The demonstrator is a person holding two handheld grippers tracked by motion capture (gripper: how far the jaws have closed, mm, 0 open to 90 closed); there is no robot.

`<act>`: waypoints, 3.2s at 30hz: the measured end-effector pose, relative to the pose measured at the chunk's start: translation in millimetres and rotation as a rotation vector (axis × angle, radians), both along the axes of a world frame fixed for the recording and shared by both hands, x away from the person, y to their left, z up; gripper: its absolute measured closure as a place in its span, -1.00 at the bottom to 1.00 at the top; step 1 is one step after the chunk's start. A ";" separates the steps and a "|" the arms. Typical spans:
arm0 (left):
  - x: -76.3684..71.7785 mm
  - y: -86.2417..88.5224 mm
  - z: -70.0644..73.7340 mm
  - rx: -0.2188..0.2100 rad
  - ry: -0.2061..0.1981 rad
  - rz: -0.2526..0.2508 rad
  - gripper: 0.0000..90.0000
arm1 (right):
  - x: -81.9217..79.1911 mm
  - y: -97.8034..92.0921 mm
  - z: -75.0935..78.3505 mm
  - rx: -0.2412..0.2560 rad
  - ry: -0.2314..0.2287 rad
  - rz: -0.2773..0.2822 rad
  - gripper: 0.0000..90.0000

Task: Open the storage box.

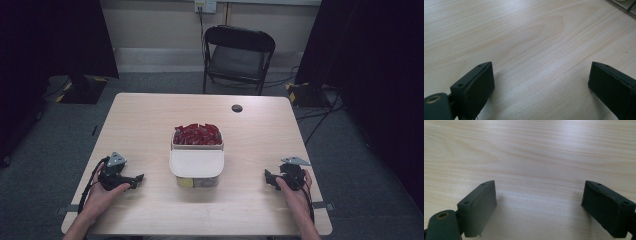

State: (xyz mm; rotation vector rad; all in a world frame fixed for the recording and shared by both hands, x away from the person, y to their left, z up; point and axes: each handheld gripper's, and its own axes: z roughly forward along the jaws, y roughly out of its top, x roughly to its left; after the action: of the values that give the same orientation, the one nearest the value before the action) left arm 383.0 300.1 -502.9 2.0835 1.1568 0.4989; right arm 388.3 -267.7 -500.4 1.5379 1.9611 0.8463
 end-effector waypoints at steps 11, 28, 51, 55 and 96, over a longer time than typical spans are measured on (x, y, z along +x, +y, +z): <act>0.3 0.0 0.1 0.001 0.000 -0.001 -0.86 | -0.8 -0.1 0.4 0.002 0.003 -0.008 -0.73; 0.3 0.0 0.1 0.002 0.000 0.000 -0.86 | -4.8 -3.0 12.0 0.041 -0.012 -0.010 -0.67; 0.3 0.1 0.1 0.001 0.000 -0.001 -0.86 | -12.3 13.5 35.7 0.120 -0.037 0.090 -0.67; 0.3 0.0 0.1 0.001 0.000 -0.001 -0.86 | -16.6 24.1 39.7 0.113 -0.043 0.117 -0.67; 0.3 0.0 0.0 0.000 0.001 0.000 -0.86 | -51.4 116.1 72.1 0.146 -0.096 0.419 -0.68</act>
State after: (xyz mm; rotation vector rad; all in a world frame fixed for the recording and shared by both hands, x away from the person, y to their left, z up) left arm 383.3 300.1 -502.9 2.0839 1.1572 0.4977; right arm 337.0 -151.6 -428.4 1.1472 2.2265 1.2316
